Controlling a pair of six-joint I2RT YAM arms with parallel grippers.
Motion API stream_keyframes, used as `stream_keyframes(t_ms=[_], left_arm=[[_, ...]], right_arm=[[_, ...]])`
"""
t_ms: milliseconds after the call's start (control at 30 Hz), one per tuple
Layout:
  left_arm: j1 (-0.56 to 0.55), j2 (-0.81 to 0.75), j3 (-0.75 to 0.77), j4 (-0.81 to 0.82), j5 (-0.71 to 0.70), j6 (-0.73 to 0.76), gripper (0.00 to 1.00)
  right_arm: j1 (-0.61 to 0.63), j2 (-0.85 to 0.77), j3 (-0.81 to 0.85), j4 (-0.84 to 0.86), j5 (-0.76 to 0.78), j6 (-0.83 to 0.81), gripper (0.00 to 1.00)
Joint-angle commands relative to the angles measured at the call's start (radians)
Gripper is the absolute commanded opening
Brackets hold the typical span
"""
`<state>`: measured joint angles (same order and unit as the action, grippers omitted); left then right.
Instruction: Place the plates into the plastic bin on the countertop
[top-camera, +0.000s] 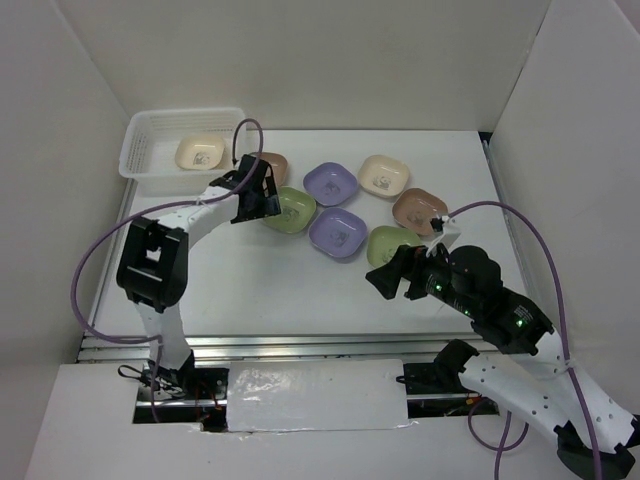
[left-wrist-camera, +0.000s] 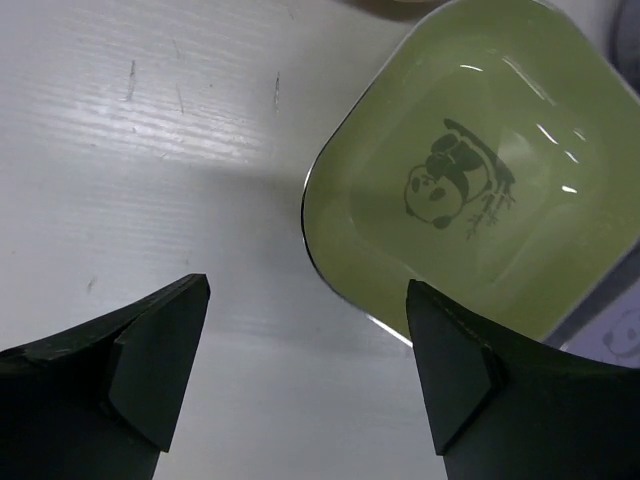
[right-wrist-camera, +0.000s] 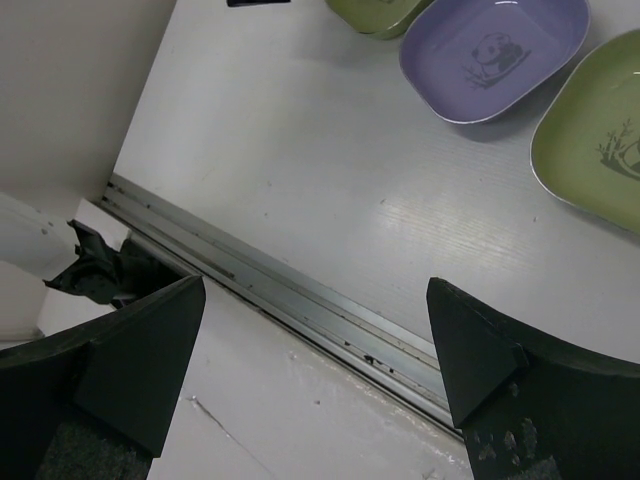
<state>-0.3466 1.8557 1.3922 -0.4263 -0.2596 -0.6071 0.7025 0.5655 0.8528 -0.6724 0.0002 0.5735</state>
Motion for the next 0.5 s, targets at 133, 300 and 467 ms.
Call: stream_keyframes(t_ms=[133,300,467], left_arm=[[0.020,0.146,0.013,0.155,0.000,-0.032,0.84],[0.021,0.116,-0.048,0.158,-0.033,-0.072,0.14],[-0.038,-0.089,-0.223,0.063,-0.205,-0.140,0.00]], right_arm=[[0.017,-0.026,0.023,-0.007,0.006,0.026,1.00],[0.022,-0.026,0.031,-0.018,0.007,0.028,1.00],[0.026,-0.015,0.029,-0.001,0.008,0.028,1.00]])
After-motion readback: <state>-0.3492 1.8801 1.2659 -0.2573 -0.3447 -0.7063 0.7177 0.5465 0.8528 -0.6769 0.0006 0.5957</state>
